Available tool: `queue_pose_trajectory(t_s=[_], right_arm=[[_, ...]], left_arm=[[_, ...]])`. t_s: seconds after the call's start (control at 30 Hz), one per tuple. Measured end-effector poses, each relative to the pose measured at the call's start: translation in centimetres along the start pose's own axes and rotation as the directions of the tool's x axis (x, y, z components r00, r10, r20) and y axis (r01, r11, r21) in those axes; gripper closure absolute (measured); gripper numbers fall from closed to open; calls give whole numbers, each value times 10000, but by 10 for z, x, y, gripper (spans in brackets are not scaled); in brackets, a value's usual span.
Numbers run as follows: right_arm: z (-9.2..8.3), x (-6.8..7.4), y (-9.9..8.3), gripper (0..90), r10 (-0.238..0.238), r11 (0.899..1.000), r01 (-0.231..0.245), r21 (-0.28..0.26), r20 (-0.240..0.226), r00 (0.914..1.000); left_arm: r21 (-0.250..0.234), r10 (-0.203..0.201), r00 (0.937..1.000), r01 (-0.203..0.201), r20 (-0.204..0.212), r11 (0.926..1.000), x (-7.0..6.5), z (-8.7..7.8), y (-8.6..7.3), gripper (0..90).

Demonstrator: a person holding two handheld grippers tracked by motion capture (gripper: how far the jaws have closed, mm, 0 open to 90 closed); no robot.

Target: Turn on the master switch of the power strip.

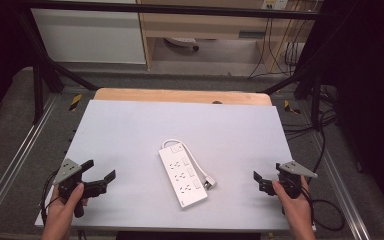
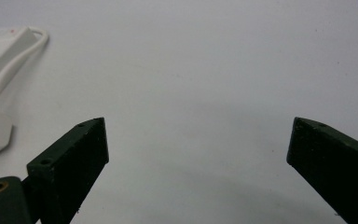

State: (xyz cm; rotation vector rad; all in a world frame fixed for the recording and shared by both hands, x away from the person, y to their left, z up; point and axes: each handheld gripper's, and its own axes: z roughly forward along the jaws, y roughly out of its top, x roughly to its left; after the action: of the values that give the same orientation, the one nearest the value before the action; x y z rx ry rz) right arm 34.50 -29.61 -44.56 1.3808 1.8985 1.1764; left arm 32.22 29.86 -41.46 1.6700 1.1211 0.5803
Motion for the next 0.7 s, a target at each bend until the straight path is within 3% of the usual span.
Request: queue_pose_trajectory(t_s=[0.7], right_arm=[[-16, 10, 14, 63, -29, 9918, -10, -1275, -303, 9995]], left_arm=[[-106, 300, 9995, -300, 20, 9995, 2, 2, 2, 69]])
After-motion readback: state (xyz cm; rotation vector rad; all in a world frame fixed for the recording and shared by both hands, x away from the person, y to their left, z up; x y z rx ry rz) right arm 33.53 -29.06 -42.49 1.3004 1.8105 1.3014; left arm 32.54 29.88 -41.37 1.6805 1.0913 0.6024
